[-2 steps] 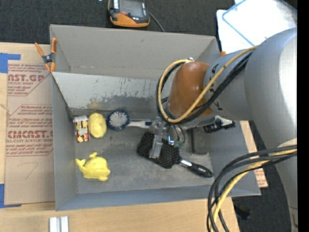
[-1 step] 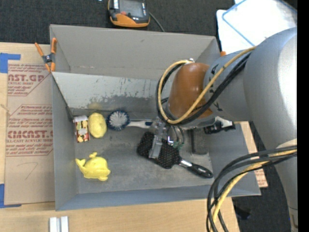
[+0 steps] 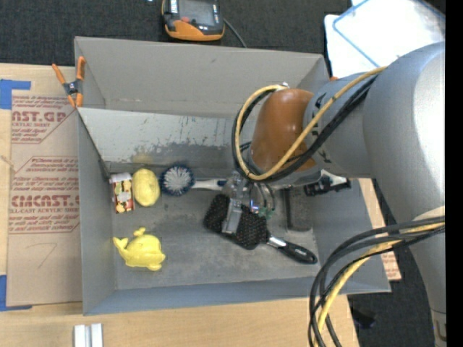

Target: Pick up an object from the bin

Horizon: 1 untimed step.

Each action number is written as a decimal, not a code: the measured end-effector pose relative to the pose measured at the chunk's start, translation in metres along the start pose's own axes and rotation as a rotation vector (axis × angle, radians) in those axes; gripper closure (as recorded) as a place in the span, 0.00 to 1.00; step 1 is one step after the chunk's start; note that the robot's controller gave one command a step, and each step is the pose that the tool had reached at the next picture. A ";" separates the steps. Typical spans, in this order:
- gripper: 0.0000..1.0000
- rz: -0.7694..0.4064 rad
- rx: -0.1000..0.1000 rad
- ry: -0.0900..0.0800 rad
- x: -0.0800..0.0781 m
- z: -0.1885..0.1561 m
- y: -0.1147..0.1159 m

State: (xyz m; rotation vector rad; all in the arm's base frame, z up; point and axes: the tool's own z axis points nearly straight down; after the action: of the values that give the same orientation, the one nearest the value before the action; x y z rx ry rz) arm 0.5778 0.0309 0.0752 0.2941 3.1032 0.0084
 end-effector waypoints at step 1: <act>1.00 0.012 0.000 -0.004 0.001 0.000 0.001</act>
Offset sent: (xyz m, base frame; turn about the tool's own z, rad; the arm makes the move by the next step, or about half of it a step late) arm -0.0021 -0.0016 0.0011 0.0057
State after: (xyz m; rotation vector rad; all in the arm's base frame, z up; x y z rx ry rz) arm 0.5775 0.0319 0.0754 0.3119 3.0978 0.0081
